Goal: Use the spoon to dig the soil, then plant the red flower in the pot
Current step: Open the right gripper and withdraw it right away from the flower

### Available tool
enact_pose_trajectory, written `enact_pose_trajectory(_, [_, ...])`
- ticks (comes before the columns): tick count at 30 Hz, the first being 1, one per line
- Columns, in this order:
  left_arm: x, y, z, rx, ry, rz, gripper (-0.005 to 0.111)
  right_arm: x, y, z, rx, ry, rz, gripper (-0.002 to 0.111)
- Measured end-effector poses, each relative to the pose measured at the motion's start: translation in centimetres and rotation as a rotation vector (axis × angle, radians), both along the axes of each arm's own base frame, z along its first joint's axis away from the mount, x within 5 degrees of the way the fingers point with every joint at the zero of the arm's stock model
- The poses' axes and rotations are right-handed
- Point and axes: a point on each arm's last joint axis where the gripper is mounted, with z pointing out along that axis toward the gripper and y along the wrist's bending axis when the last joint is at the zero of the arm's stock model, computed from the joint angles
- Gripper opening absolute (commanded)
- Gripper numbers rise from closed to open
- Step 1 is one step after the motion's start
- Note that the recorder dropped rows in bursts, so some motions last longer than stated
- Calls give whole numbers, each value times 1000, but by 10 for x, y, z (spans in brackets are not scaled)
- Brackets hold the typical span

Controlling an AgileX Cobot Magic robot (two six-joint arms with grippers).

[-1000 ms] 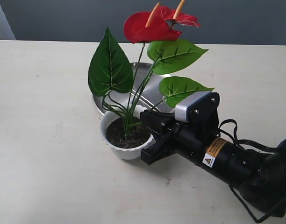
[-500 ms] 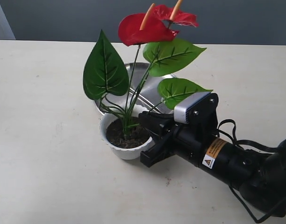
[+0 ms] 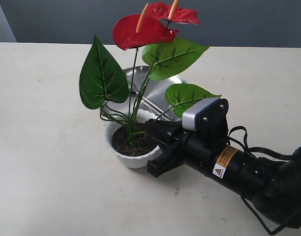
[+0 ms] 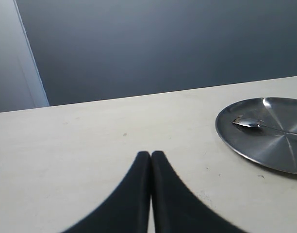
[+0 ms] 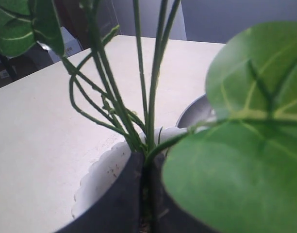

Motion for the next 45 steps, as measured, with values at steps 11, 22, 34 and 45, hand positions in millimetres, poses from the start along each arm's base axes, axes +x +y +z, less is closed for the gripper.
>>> enact_pose_trajectory(11, [0,0,0,0,0,0,0,-1,0,-1,-8,10,6,20])
enact_pose_trajectory(22, [0,0,0,0,0,0,0,-4,-1,-11,-62,42,34,25])
enact_pose_trajectory(34, [0,0,0,0,0,0,0,-11,-8,18,-140,50,55,23])
enact_pose_trajectory(45, [0,0,0,0,0,0,0,-29,-49,85,-208,12,-55,-1])
